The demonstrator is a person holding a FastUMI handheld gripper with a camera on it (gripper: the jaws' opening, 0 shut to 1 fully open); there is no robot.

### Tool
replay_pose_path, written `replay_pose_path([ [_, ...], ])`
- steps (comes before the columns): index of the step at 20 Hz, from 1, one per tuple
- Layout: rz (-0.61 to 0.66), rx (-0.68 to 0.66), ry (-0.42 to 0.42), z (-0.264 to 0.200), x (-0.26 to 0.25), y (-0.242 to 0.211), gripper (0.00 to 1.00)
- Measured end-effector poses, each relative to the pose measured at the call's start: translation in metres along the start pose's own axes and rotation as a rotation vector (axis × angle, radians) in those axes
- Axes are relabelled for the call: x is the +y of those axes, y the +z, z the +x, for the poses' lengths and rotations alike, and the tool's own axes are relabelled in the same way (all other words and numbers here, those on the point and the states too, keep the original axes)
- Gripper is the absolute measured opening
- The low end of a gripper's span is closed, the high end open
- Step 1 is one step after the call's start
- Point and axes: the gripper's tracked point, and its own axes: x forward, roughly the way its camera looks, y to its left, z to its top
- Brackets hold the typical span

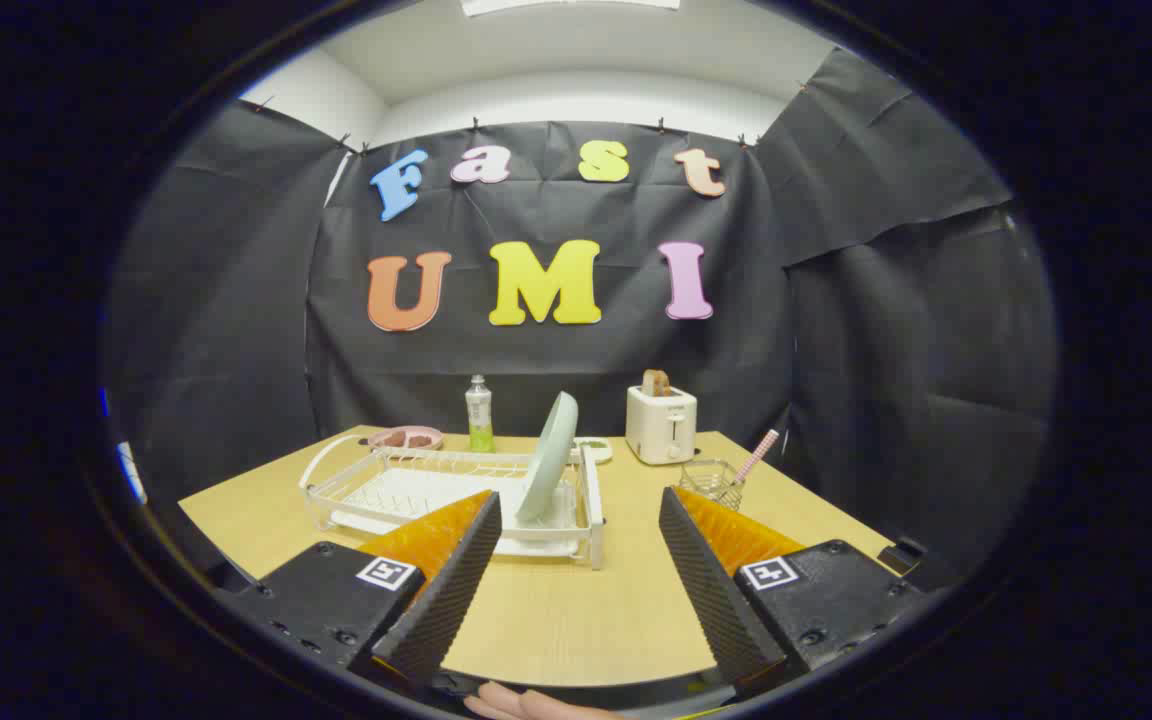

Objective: Take the plate from the dish rack, then take the spoon from the basket and place it into the plate.

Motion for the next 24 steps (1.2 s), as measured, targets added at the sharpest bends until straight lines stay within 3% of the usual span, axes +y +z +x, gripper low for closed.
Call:
replay_pose_path([
  [24,0.009,-0.015,-0.058,0.011,-0.03,0.01,1.0],
])
